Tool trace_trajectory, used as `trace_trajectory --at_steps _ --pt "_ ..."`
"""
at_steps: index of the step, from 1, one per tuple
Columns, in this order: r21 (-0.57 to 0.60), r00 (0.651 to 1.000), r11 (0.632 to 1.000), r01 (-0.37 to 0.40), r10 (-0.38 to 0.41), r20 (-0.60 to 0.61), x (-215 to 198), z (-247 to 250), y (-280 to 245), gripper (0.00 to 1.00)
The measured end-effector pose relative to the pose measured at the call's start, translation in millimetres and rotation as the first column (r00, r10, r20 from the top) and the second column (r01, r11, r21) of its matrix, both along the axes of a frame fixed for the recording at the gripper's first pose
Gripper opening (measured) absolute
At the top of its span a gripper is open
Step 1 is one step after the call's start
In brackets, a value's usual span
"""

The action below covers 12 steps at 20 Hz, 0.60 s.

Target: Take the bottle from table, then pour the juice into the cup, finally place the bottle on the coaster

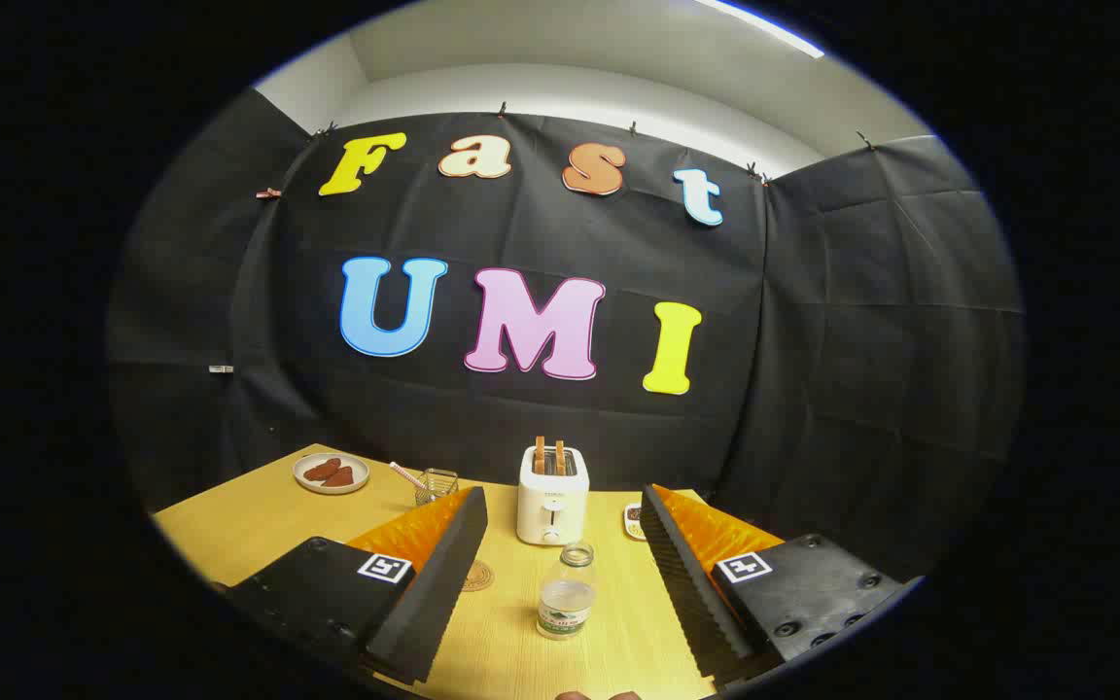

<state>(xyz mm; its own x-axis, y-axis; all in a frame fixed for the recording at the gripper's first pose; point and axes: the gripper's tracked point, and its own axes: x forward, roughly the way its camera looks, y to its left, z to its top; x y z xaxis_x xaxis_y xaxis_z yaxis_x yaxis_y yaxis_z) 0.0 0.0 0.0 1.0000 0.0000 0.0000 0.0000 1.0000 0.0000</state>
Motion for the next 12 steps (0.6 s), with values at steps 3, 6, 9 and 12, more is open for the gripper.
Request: trace_trajectory --at_steps 3,6,9,12 --pt "0.004 1.0 1.0 -0.009 0.009 -0.004 3.1 -2.1 3.1 0.98" --pt "0.018 1.0 1.0 -0.013 0.013 -0.009 5.5 -3.0 4.8 0.97" --pt "0.025 1.0 1.0 -0.014 0.015 -0.019 8.6 -7.3 6.3 0.97" --pt "0.027 1.0 0.999 -0.02 0.02 -0.022 10.6 -8.1 8.8 0.98"
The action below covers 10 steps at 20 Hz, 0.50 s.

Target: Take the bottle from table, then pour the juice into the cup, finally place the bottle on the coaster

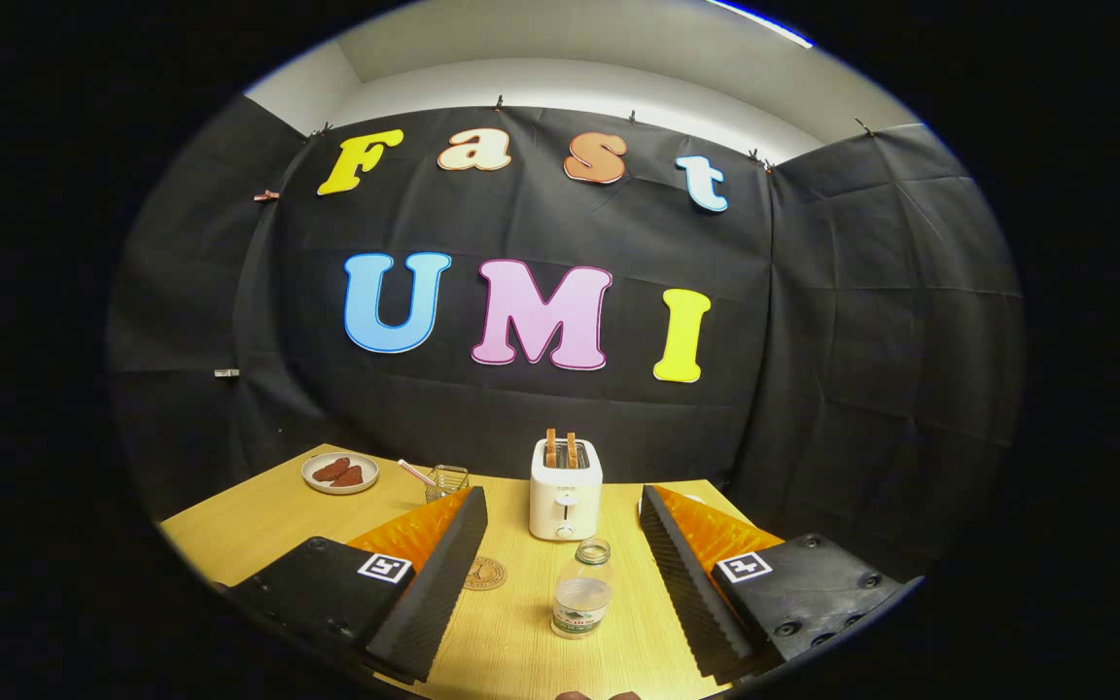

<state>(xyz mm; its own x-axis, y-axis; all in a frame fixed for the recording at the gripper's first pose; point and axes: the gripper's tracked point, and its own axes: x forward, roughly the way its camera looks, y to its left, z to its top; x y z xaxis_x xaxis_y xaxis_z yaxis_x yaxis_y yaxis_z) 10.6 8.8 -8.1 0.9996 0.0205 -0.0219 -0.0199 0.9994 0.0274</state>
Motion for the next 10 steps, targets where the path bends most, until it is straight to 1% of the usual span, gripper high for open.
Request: trace_trajectory --at_steps 10 --pt "-0.008 1.0 1.0 -0.022 0.022 -0.018 16.6 -13.3 3.0 0.98"
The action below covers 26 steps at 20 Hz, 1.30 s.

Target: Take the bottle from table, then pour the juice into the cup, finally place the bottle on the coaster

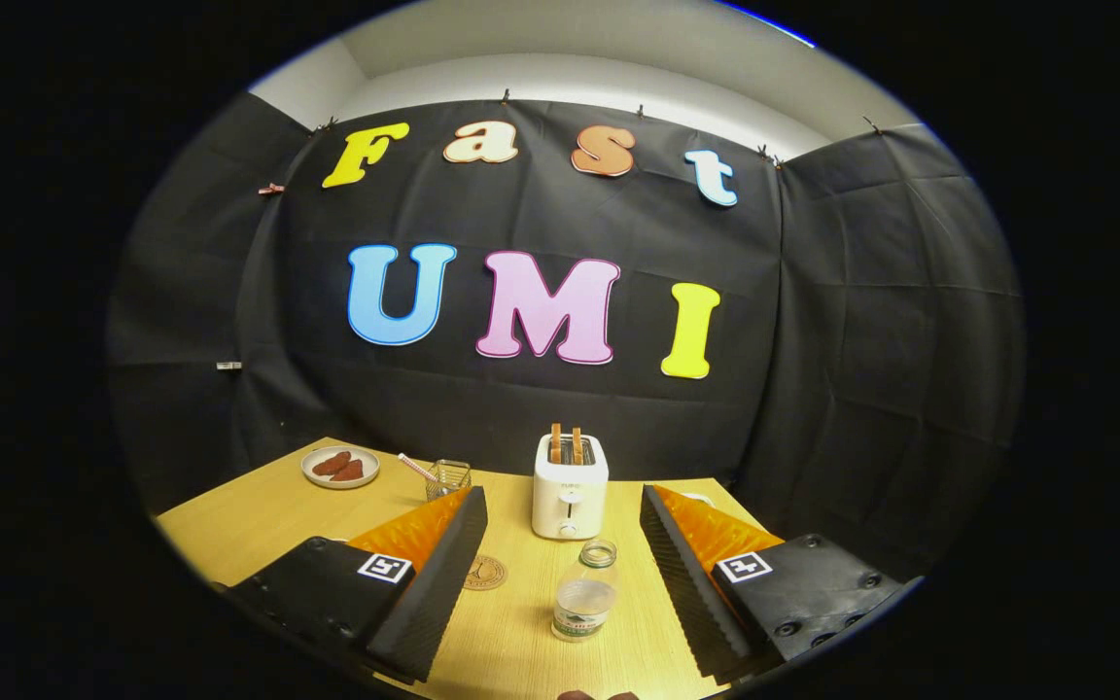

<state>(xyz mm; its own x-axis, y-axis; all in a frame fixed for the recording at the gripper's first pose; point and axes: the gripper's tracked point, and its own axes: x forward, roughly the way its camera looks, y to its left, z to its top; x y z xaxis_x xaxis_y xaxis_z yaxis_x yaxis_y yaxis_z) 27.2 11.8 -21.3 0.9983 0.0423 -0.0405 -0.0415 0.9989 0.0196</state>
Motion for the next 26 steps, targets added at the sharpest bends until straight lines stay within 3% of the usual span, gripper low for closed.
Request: trace_trajectory --at_steps 9,26 --pt "0.036 1.0 0.999 -0.011 0.011 -0.01 20.7 -18.7 -8.6 0.98" --pt "0.074 0.994 0.993 -0.086 0.091 -0.066 55.6 -110.6 -19.3 0.98"
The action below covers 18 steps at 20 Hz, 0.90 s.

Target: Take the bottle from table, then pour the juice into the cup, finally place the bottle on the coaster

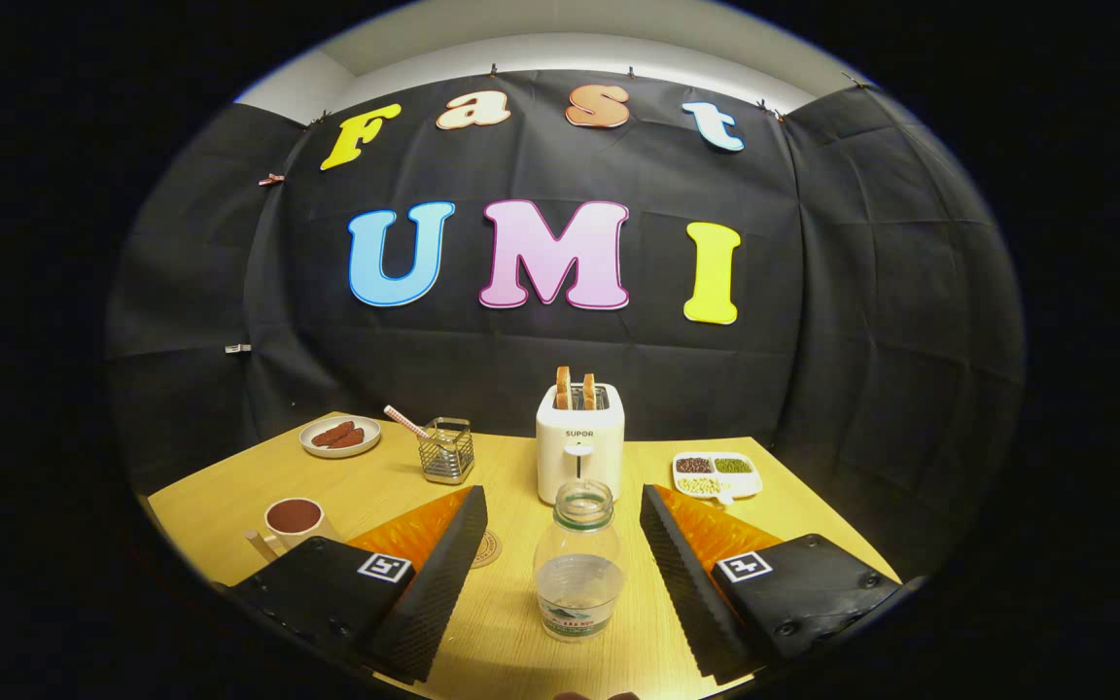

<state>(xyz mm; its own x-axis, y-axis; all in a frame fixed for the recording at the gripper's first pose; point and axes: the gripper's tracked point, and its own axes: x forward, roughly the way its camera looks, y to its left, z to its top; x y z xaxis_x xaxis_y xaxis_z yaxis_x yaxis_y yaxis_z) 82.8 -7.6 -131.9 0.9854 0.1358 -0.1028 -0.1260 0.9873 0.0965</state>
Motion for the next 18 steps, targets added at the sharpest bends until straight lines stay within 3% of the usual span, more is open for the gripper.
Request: trace_trajectory --at_steps 18 --pt "-0.014 0.996 1.0 -0.011 0.01 -0.087 19.5 -75.6 0.5 0.98"
